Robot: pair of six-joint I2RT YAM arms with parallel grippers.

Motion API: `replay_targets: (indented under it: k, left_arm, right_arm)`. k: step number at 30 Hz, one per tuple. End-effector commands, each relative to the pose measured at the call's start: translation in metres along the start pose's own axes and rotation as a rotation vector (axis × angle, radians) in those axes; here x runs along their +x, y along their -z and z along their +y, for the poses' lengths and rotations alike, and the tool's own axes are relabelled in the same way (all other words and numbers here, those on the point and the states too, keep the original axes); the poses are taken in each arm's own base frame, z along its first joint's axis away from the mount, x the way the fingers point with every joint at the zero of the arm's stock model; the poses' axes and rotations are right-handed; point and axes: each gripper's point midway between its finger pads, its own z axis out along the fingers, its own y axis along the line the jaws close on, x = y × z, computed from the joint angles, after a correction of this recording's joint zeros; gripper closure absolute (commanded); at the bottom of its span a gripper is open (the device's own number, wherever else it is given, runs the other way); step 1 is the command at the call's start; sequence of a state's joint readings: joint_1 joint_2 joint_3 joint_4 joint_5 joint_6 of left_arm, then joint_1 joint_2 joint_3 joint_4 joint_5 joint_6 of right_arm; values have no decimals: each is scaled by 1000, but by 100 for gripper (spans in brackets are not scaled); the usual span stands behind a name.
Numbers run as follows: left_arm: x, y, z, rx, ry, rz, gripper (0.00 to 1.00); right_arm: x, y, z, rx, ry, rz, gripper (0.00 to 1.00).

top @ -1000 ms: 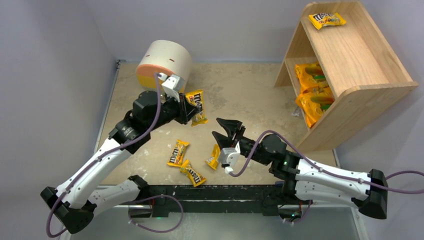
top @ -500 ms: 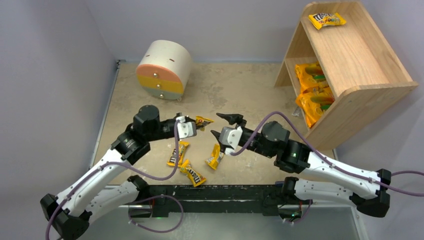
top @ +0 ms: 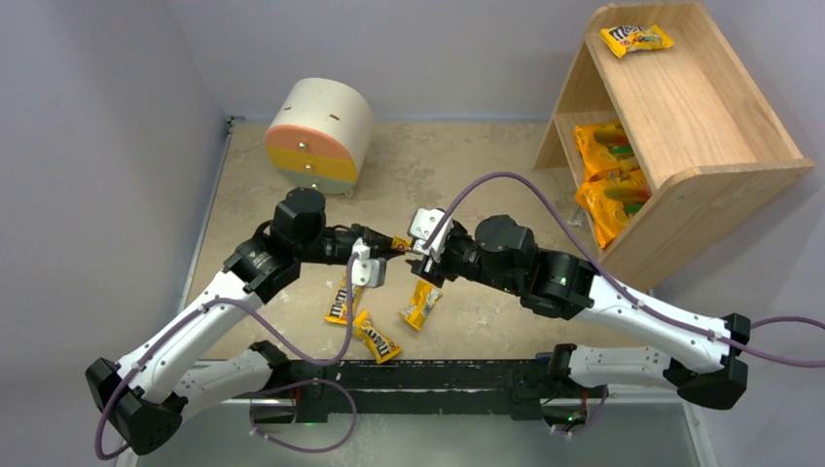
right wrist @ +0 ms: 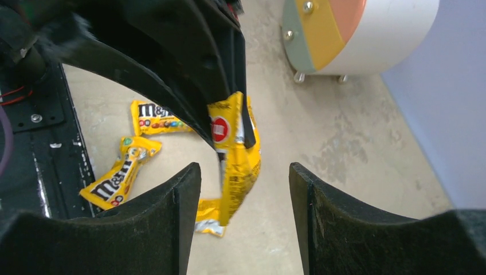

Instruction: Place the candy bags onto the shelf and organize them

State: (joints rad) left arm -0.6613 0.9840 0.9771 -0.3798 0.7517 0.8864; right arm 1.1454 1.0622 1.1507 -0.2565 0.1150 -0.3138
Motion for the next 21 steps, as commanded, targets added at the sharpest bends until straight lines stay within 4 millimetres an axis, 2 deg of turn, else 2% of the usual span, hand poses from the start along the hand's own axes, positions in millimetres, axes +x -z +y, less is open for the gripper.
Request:
replay_targets:
  k: [1, 6, 9, 11, 12, 16, 21]
  left_arm:
    - [-26, 3, -10, 76, -136, -115, 100]
    - [-15, -5, -17, 130, -55, -93, 100]
    - [-7, -11, -26, 164, -5, -96, 100]
    - [0, -14, -30, 179, 11, -86, 100]
    - [2, -16, -31, 184, 13, -84, 100]
    - [-1, -18, -30, 210, 14, -99, 100]
    - [-1, -21, -36, 250, 8, -119, 100]
  right_arm:
    - [-4, 17, -5, 40, -124, 8, 39]
    - [-21, 34, 11, -34, -232, -140, 38]
    - [-25, 39, 4, 23, -352, -196, 39]
    - [-20, 39, 7, 16, -377, -182, 40]
    - [-12, 37, 14, -9, -373, -140, 40]
    - [8, 27, 30, -57, -441, 20, 45]
    - [3, 14, 35, -76, -489, 33, 55]
